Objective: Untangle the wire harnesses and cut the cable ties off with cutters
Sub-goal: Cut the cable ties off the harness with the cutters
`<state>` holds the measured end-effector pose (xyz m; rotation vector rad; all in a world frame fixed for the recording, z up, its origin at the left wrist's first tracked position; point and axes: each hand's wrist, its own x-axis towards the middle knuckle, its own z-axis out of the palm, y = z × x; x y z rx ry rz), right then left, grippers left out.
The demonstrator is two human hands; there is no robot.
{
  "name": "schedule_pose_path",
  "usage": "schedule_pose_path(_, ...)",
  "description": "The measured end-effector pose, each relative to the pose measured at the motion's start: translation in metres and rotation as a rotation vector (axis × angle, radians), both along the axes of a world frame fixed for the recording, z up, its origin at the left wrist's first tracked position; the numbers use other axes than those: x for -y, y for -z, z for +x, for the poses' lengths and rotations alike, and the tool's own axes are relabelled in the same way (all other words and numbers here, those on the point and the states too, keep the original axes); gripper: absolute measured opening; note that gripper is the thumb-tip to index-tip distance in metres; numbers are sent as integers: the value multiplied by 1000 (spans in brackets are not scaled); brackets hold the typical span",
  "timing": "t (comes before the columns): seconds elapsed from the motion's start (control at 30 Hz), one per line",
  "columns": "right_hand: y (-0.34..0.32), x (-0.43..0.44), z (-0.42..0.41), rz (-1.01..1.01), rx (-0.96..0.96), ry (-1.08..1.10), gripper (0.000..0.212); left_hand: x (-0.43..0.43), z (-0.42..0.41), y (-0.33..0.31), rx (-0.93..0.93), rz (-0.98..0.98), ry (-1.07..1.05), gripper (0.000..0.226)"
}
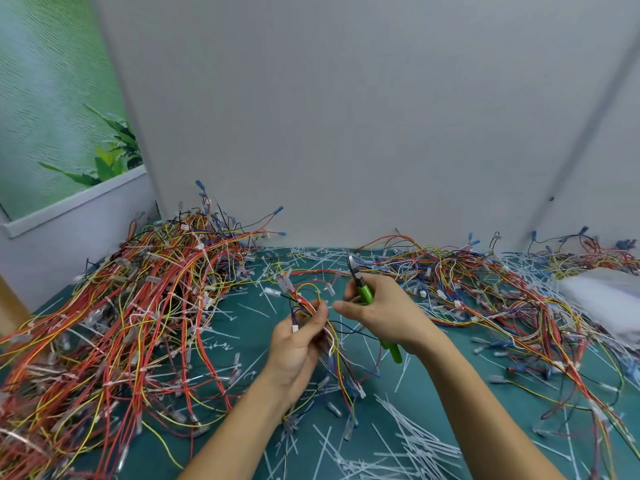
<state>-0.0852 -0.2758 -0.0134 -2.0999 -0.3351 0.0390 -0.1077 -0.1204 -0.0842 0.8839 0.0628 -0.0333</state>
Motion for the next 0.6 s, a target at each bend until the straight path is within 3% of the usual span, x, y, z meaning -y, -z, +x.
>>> schedule_pose_path(0.2, -1, 0, 0, -49, 14, -40, 16, 0, 1, 4, 74, 80, 9, 23)
schedule_pose_path(0.4, 2, 4, 2, -294, 41, -128, 21, 2, -2, 2, 94, 126, 39, 19)
schedule_pose_path(0.6, 6, 5, 4, -271, 92, -165, 25, 1, -5, 3, 79, 75, 124, 17)
